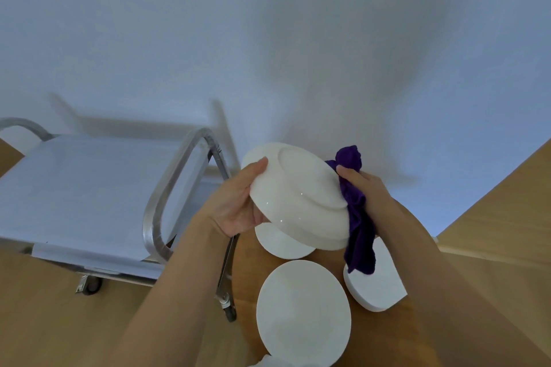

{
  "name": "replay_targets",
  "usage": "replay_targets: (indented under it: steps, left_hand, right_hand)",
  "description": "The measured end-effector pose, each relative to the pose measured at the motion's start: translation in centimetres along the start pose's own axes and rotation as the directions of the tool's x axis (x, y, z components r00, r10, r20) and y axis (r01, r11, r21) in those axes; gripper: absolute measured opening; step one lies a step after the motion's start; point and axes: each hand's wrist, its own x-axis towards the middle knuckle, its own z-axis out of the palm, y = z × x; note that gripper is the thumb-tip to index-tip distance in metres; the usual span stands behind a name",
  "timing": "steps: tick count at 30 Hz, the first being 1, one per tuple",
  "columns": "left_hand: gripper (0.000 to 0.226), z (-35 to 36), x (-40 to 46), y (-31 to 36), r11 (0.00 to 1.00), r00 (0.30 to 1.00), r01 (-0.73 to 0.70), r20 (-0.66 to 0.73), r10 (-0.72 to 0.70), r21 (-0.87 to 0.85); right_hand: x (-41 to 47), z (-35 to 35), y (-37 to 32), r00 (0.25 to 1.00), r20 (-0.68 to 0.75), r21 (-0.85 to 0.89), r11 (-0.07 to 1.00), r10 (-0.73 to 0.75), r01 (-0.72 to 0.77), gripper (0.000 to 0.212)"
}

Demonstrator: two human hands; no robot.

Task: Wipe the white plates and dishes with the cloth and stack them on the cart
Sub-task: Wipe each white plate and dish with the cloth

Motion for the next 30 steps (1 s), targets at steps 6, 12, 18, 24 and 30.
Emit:
replay_targets:
  steps: [6, 12, 18, 24, 30]
  left_hand:
    - [0.03, 2.4, 2.0, -3.2, 0.992, 0.974, -0.059, -0.21, 0.081, 0.109]
    - [0.025, 3.5, 2.4, -6.4, 0.856, 0.949, -0.009, -0.265, 0.17, 0.518]
    - [0.03, 2.7, 2.1, -7.4, 0.519, 0.974, 0.0, -0.117, 0.193, 0.855]
    - [0.06, 1.9, 1.7, -6.9, -0.222, 0.989, -0.04, 0.07, 0.129, 0.974]
    - [0.084, 0.7, 1.7, -6.5, -0.231, 0.989, 0.018, 0.016, 0.144, 0.973]
  right_hand:
    - [-1.6, 4.1, 3.5, 0.985, -0.158, -0.098, 0.994, -0.068, 0.053, 0.026]
    - [-2.2, 5.5, 3.4, 0.995, -0.101, -0.041, 0.999, 0.02, -0.024, 0.016]
    - [-2.0, 5.1, 0.1, 0.965, 0.145, 0.061, 0.972, 0.217, -0.228, 0.047]
    - [-1.0, 3.7, -1.1, 0.978, 0.211, 0.081, 0.997, -0.005, -0.012, 0.04]
    - [-0.4, 1.6, 0.3, 0.981, 0.18, 0.285, 0.95, 0.076, -0.126, 0.037]
